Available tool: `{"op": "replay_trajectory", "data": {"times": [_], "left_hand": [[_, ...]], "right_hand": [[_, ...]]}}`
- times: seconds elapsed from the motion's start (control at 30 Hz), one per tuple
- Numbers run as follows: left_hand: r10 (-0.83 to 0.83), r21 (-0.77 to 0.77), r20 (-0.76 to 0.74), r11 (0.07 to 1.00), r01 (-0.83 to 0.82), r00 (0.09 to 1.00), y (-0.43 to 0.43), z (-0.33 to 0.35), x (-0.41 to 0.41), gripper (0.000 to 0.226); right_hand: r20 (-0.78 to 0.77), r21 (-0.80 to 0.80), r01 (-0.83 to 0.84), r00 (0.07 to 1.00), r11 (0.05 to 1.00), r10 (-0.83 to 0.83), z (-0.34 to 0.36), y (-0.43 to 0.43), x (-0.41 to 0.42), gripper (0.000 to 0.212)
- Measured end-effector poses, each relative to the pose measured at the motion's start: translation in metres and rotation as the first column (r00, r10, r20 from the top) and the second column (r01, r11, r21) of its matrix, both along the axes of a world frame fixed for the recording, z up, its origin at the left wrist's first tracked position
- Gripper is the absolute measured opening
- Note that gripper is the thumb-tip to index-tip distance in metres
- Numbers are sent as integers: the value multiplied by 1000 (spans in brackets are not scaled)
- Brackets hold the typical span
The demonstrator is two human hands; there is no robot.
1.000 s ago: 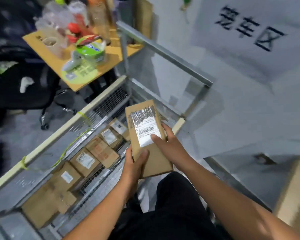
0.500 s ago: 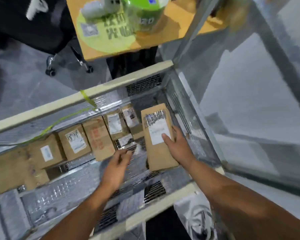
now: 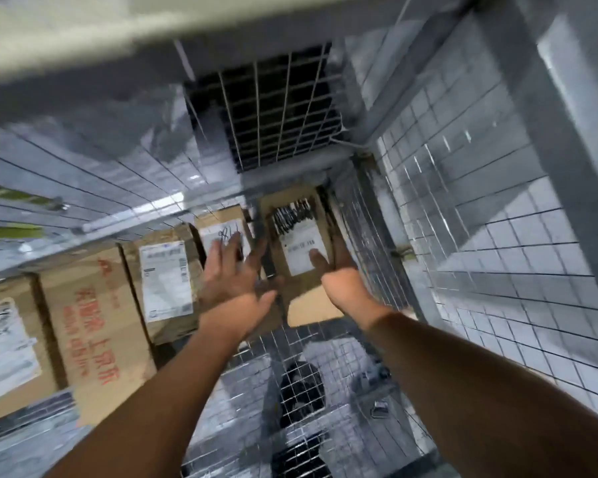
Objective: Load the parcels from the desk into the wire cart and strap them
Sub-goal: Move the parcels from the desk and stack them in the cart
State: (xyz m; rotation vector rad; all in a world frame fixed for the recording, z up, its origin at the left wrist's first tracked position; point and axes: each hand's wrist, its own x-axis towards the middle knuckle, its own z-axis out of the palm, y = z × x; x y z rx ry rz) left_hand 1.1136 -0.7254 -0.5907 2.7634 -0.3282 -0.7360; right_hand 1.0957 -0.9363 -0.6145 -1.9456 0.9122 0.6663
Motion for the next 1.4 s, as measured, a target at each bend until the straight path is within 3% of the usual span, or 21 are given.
{"op": "replay_trajectory", "data": {"times": [0.1, 0.2, 0.3, 0.37, 0.43, 0.67, 0.77, 0.83, 0.93, 1.07, 1.2, 1.3, 1.4], "left_hand": [[-29, -4, -38, 1000, 29, 999, -3, -21, 2, 102], [6, 27, -35, 1000, -5, 999, -7, -32, -3, 91], [38, 16, -44, 999, -37, 998, -10, -38, -1, 86], [13, 53, -28, 999, -11, 1000, -10, -40, 0, 87], [-9, 121, -14, 993, 11, 1000, -11, -40, 1, 88], [-46, 223, -9, 974, 47, 999, -14, -39, 1, 85], [5, 230, -140, 973, 28, 990, -19, -25, 9, 85], [12, 247, -238, 968, 48, 971, -19, -4, 13, 88], [43, 101, -307, 995, -12, 951, -4, 52, 3, 87], [3, -80, -210, 997, -20, 978, 20, 157, -37, 82], [-29, -279, -206, 960, -30, 978, 49, 270, -82, 79], [-77, -409, -168, 912, 2, 983, 64, 356, -119, 77], [-182, -514, -169, 855, 71, 969, 66, 436, -176, 78]], "right_hand": [[-100, 128, -55, 993, 990, 68, -20, 6, -14, 84], [53, 178, -78, 996, 981, 69, -25, 21, -6, 67], [104, 26, -184, 978, 983, 180, -33, 27, 7, 76], [-3, -144, -359, 932, 922, 362, -38, 25, 11, 77], [-73, -169, -427, 904, 888, 421, -43, 22, 17, 73], [-125, -91, -396, 915, 914, 384, -36, 24, 18, 71], [-108, -44, -325, 942, 945, 318, -11, 19, 7, 61], [-157, -67, -310, 942, 948, 297, 18, 14, -10, 57], [-134, -100, -276, 956, 956, 262, 76, 19, -39, 69], [-89, -76, -134, 988, 988, 127, 173, 28, -75, 71], [112, -78, 32, 993, 996, -23, 286, 38, -127, 65], [319, -52, 248, 922, 967, -219, 385, 60, -190, 68], [445, -70, 492, 794, 868, -414, 479, 95, -288, 68]]}}
